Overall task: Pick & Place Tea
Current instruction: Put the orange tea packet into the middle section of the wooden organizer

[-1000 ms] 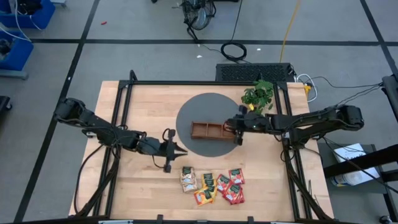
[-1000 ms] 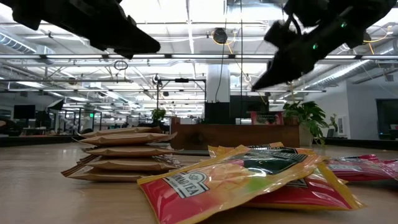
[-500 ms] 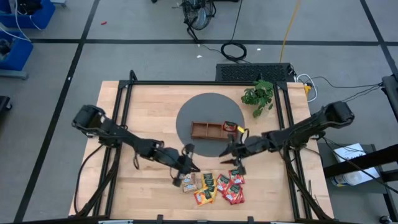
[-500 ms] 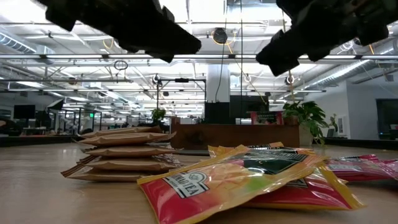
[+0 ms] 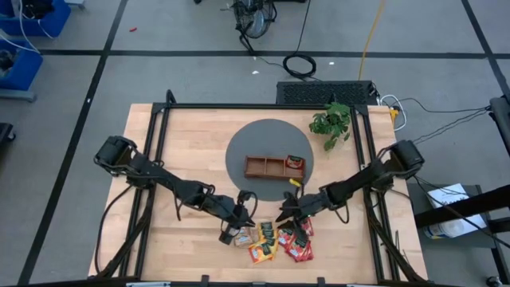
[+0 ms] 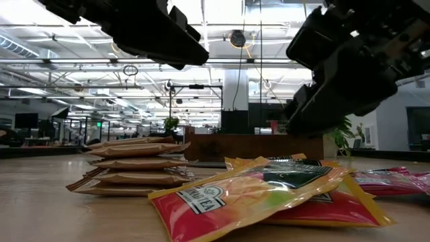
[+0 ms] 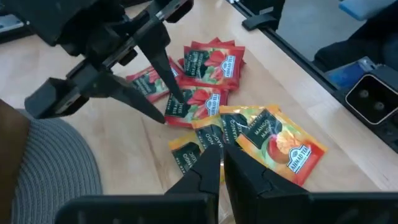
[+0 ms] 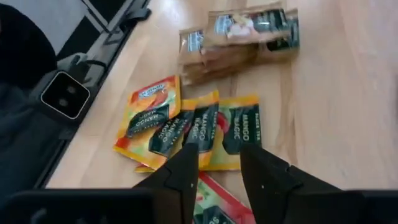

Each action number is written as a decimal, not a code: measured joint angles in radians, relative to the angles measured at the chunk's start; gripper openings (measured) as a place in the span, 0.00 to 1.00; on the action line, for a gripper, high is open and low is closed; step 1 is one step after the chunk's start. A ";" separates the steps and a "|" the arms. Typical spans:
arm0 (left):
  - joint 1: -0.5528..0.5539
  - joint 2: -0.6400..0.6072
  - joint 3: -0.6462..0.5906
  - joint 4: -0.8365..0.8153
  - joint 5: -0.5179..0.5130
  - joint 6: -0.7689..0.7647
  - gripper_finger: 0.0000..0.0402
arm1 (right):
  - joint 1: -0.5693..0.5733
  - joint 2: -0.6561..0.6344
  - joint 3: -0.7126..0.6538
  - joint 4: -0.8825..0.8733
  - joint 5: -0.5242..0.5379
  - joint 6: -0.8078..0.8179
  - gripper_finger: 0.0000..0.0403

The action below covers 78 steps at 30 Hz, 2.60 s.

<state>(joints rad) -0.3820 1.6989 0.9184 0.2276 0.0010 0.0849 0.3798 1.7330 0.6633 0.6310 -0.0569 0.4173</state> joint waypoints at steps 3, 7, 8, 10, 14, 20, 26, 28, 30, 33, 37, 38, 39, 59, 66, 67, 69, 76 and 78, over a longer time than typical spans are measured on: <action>0.000 0.000 -0.001 -0.018 0.000 0.002 0.09 | -0.003 0.027 0.026 -0.011 -0.061 0.055 0.34; 0.000 0.000 0.000 -0.030 0.000 0.008 0.07 | -0.005 0.033 0.058 -0.065 -0.082 0.113 0.39; 0.000 0.000 0.000 -0.030 0.000 0.010 0.07 | -0.005 0.032 0.064 -0.093 -0.090 0.121 0.40; 0.000 0.000 0.000 -0.029 0.000 0.011 0.05 | -0.005 0.035 0.067 -0.132 -0.092 0.124 0.40; 0.000 0.000 -0.001 -0.032 0.000 0.015 0.01 | -0.005 0.035 0.067 -0.139 -0.078 0.131 0.40; 0.000 0.000 -0.001 -0.035 0.000 0.015 0.06 | -0.005 0.035 0.066 -0.134 -0.075 0.139 0.40; 0.000 0.000 0.000 -0.038 -0.001 0.026 0.13 | -0.005 0.056 0.065 -0.126 -0.074 0.155 0.40; 0.001 0.000 0.000 -0.038 -0.001 0.026 0.14 | -0.005 0.080 0.072 -0.109 -0.075 0.164 0.40; 0.001 0.000 -0.001 -0.038 -0.002 0.026 0.15 | -0.005 0.099 0.079 -0.113 -0.079 0.165 0.40; 0.001 0.000 -0.001 -0.040 -0.002 0.029 0.15 | -0.006 0.115 0.103 -0.107 -0.101 0.159 0.40; 0.001 0.000 -0.001 -0.040 -0.002 0.031 0.16 | -0.006 0.115 0.114 -0.111 -0.102 0.146 0.40; 0.001 0.000 -0.001 -0.040 -0.002 0.035 0.16 | -0.006 0.115 0.114 -0.111 -0.102 0.145 0.39; 0.001 0.000 -0.001 -0.040 -0.002 0.037 0.16 | -0.006 0.115 0.114 -0.111 -0.103 0.145 0.39; 0.001 0.000 -0.001 -0.043 -0.005 0.037 0.16 | 0.004 0.115 0.114 -0.127 -0.078 0.075 0.11; 0.001 0.000 -0.001 -0.044 -0.005 0.037 0.16 | 0.004 0.115 0.114 -0.120 -0.074 0.052 0.01; 0.001 0.000 -0.001 -0.044 -0.005 0.036 0.16 | 0.004 0.115 0.114 -0.119 -0.074 0.052 0.01; 0.001 0.000 -0.001 -0.044 -0.005 0.036 0.16 | 0.002 0.115 0.114 -0.119 -0.075 0.050 0.00; 0.001 0.000 -0.001 -0.045 -0.004 0.035 0.16 | 0.000 0.018 0.136 -0.200 -0.038 -0.003 0.00; 0.001 0.000 -0.001 -0.045 -0.004 0.035 0.16 | 0.000 -0.033 0.148 -0.272 0.002 -0.033 0.00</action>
<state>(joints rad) -0.3809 1.6989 0.9176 0.1829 -0.0033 0.1200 0.3798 1.6997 0.8114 0.3586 -0.0550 0.3840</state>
